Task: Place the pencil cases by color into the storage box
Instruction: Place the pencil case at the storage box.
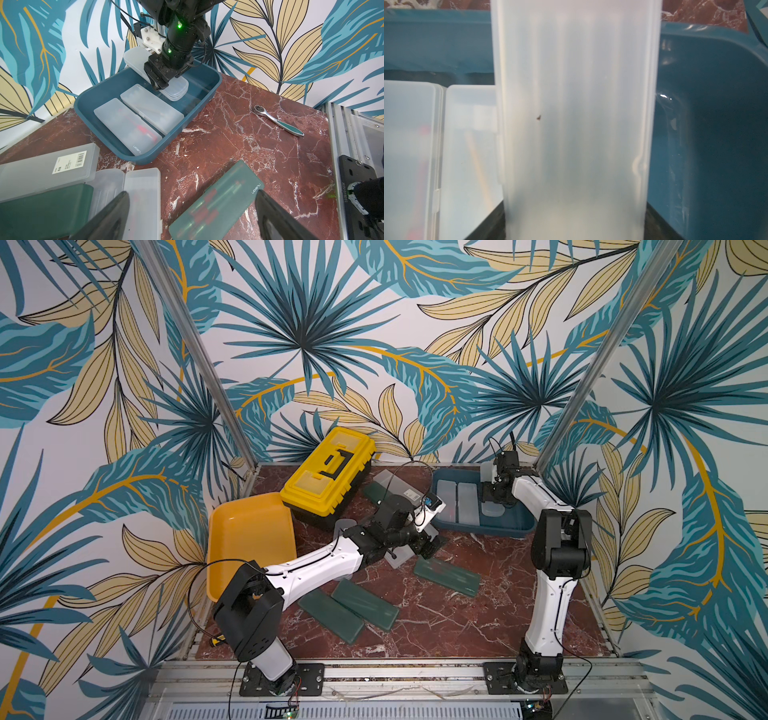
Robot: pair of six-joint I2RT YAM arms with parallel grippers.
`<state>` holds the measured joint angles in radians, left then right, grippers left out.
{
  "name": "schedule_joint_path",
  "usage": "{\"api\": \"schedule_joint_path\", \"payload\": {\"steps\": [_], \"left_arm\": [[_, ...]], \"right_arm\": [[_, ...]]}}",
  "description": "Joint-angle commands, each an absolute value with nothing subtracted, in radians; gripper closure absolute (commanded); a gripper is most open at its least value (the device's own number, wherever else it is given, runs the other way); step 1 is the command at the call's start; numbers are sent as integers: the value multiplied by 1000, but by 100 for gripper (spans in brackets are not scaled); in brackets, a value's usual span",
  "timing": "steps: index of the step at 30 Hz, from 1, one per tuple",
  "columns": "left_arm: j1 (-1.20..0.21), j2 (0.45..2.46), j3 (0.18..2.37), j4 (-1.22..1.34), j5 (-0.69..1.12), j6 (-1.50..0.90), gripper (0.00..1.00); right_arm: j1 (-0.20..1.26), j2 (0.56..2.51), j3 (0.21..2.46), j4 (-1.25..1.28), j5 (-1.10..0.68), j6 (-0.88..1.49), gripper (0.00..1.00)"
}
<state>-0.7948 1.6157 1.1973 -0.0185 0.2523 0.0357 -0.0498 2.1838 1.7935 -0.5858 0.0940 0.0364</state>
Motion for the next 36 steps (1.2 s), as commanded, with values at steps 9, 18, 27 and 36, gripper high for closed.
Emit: {"api": "schedule_joint_path", "payload": {"steps": [9,18,27,36], "left_arm": [[-792,1573,1175,2,275,28,6],[-792,1573,1177,2,285,20,6],[-792,1569,1175,2,290,15,6],[-792,1578,1188,2,305,10,6]], "right_arm": [[-54,2202,1758,-714,49,-5,26],[-57,2214,1761,-763,23,-15,26],[-66,2202,1731,-772,41,-19,26],[-83,2185,1690,-768,27,-2,26]]}}
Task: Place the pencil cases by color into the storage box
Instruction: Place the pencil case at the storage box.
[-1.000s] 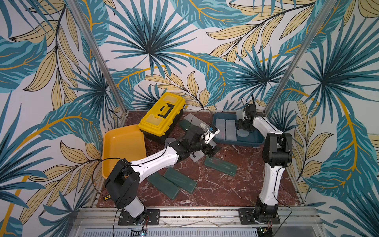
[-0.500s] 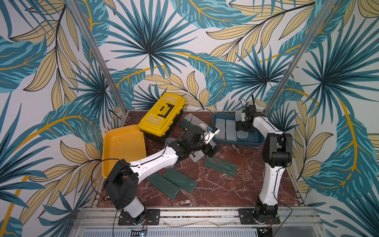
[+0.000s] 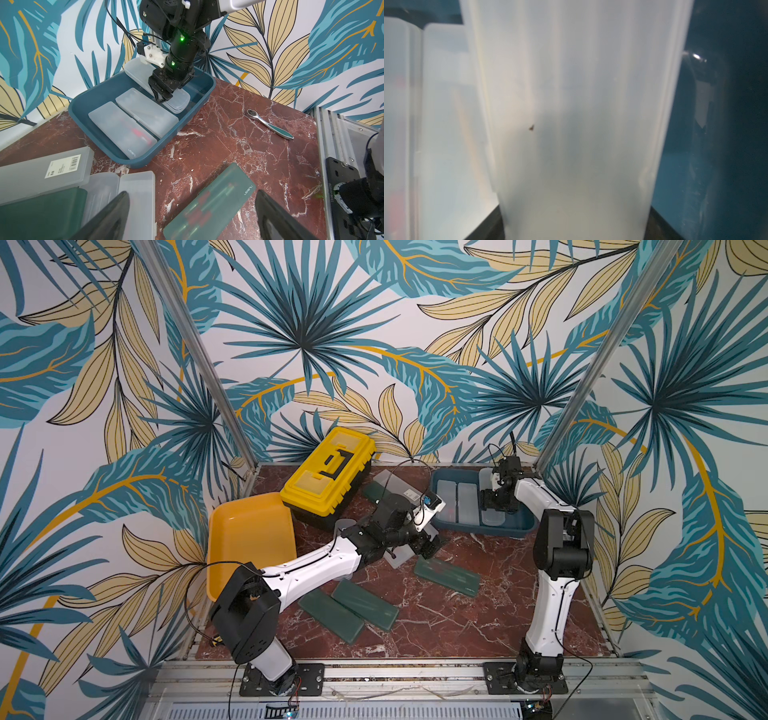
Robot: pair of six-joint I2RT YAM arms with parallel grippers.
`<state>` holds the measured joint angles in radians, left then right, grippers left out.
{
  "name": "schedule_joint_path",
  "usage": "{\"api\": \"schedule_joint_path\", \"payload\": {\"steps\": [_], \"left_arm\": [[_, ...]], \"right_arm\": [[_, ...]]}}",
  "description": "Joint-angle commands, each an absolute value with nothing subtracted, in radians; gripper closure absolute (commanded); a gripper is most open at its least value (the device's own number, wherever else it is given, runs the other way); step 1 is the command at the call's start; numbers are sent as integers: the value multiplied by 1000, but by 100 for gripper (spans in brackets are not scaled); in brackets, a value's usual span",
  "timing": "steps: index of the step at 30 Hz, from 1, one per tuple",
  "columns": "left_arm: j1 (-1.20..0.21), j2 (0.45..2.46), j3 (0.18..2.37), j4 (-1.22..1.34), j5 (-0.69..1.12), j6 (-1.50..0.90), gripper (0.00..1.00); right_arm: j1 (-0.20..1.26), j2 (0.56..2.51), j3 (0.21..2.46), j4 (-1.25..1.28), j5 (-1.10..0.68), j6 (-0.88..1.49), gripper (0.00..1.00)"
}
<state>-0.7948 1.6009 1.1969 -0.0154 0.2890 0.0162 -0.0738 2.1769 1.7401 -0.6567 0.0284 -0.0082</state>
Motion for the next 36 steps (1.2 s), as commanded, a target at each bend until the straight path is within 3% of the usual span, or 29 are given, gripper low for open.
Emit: {"api": "schedule_joint_path", "payload": {"steps": [1,21,36], "left_arm": [[-792,1580,1189,2,306,9,6],[-792,1593,1194,2,308,4,6],[-792,1544,1180,2,300,0,6]], "right_arm": [[-83,2184,1682,-764,26,0,26],[-84,2203,1697,-786,31,0,26],[-84,2158,1707,-770,20,38,11]]}}
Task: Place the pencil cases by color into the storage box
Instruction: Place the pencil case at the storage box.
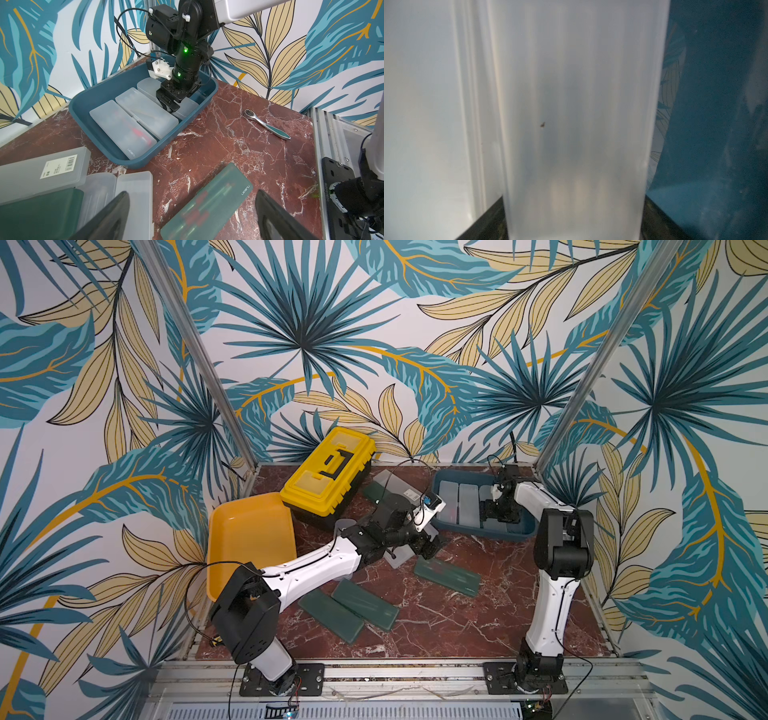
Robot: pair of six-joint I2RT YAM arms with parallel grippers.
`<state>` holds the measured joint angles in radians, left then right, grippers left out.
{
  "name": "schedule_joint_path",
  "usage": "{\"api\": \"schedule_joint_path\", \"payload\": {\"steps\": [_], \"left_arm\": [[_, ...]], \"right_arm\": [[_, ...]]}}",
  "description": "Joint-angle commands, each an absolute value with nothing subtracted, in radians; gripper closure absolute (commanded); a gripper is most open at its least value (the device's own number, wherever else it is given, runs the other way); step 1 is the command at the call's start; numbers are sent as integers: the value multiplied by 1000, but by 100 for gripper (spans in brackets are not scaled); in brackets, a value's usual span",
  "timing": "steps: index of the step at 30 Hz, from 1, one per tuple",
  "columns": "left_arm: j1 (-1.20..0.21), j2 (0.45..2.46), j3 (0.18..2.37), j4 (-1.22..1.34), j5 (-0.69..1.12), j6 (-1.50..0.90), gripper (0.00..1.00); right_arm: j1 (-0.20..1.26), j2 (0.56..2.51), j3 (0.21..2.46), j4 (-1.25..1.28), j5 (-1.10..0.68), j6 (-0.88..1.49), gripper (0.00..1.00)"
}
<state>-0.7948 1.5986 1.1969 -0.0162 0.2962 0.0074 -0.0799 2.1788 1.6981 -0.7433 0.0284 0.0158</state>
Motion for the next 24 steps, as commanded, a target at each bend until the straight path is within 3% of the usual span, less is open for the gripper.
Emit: {"api": "schedule_joint_path", "payload": {"steps": [1,14,24], "left_arm": [[-792,1539,1177,2,294,-1,6],[-790,1458,1125,-5,147,-90,5],[-779,1377,1082,-172,-44,-171,5]], "right_arm": [[-84,2148,1706,-769,17,44,10],[-67,1915,1614,-657,21,160,6],[149,1748,1474,-511,149,211,4]]}}
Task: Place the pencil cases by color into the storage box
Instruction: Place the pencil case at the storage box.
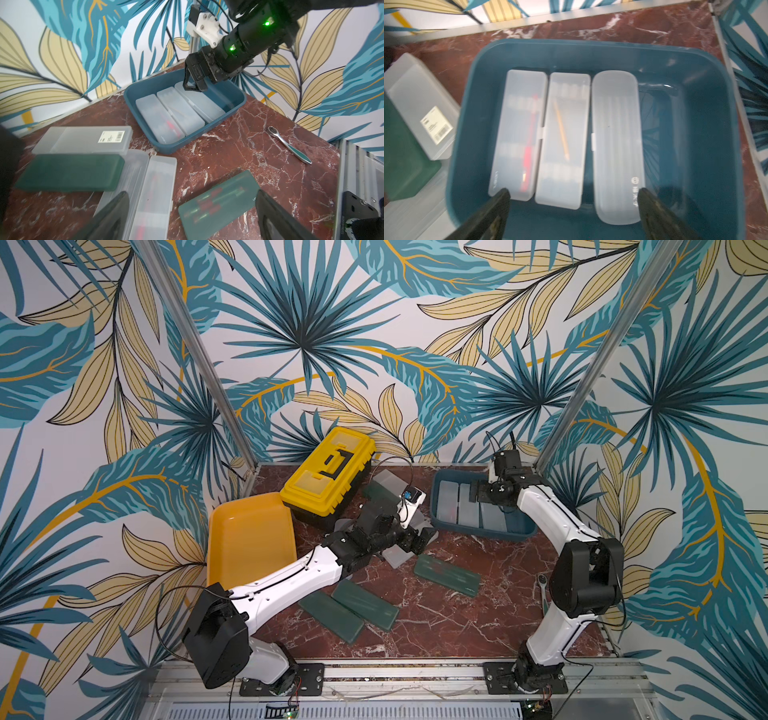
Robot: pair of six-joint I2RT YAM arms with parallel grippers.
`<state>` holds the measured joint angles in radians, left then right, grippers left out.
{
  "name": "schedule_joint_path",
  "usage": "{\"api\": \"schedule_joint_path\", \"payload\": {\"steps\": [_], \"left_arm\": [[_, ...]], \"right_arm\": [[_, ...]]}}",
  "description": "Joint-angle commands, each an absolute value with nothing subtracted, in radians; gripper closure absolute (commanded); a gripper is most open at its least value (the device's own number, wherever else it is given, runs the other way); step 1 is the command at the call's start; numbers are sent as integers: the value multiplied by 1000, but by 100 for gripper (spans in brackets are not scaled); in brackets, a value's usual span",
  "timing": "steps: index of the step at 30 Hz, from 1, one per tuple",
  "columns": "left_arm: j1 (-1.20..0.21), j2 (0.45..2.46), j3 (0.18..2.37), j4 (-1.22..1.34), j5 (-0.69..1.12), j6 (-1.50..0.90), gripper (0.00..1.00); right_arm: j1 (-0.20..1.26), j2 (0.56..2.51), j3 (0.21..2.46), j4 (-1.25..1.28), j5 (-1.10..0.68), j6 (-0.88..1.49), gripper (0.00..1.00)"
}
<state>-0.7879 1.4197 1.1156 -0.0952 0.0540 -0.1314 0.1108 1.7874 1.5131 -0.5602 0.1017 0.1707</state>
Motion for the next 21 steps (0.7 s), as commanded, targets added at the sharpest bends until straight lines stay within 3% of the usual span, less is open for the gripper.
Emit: {"api": "schedule_joint_path", "payload": {"steps": [1,9,13,21], "left_arm": [[-776,1363,1072,-191,-51,-182,5],[-752,1282,986,-318,-174,-280,5],[-752,1263,968,-377,-197,-291,5],[-753,1192,933,-517,-206,-306,5]], "right_arm": [[169,1732,1455,-500,154,220,4],[330,1625,1282,-402,233,369,4],[375,1565,1178,-351,191,455,5],[479,1531,1131,-376,247,628,7]]}}
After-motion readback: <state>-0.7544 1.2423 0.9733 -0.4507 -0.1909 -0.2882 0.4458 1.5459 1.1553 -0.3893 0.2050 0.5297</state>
